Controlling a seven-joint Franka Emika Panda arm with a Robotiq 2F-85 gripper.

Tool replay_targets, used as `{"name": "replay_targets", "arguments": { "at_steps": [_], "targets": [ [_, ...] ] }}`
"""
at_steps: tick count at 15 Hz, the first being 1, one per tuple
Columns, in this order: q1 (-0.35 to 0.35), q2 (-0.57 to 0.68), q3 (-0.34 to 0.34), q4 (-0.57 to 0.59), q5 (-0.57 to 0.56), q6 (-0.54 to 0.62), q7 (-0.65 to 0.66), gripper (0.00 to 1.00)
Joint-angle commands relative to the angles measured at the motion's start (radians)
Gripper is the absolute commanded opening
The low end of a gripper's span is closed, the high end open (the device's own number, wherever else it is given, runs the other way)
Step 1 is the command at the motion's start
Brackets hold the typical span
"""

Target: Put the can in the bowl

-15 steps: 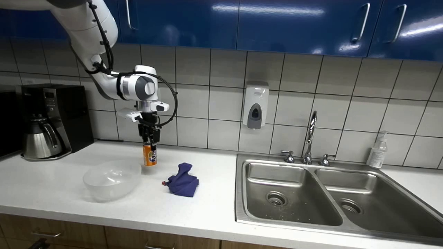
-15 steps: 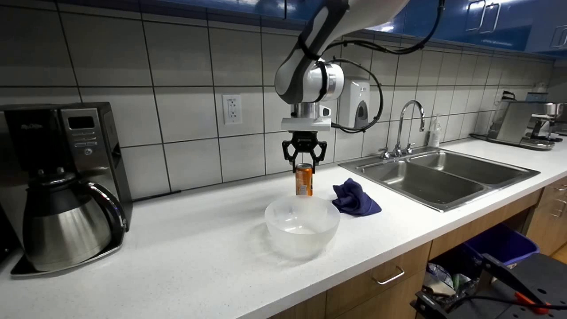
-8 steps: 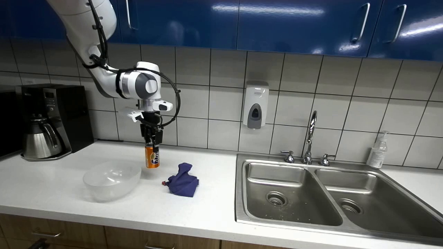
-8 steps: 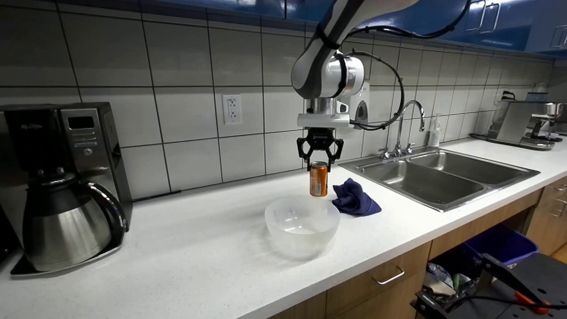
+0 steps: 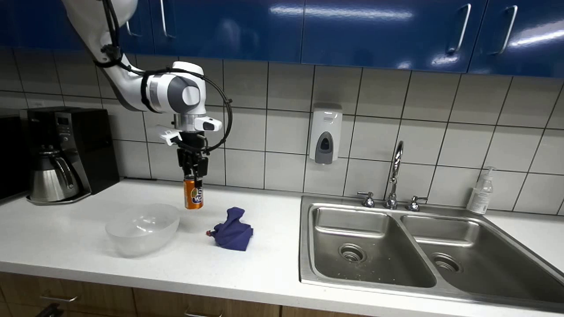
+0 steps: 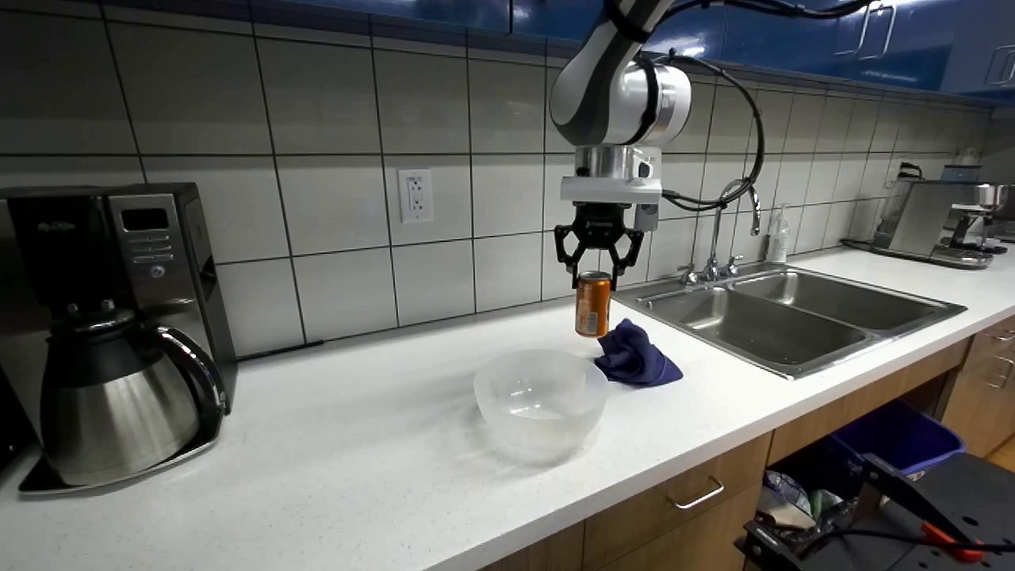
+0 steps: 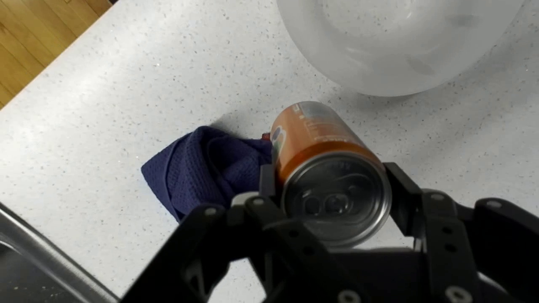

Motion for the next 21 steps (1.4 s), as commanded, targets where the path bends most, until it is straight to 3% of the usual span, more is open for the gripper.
{"name": "replay_targets", "arguments": {
  "at_steps": [1,9,16,21],
  "targets": [
    [-0.016,-0.117,0.007,-0.09,0.011,-0.005,-0.043,0.38],
    [0.009,-0.161,0.057,-0.147,0.017,-0.001,-0.048,0.38],
    [0.048,-0.12,0.102,-0.148,0.002,0.008,-0.037,0.38],
    [0.08,-0.052,0.108,-0.157,-0.016,0.082,-0.026,0.38]
  ]
}}
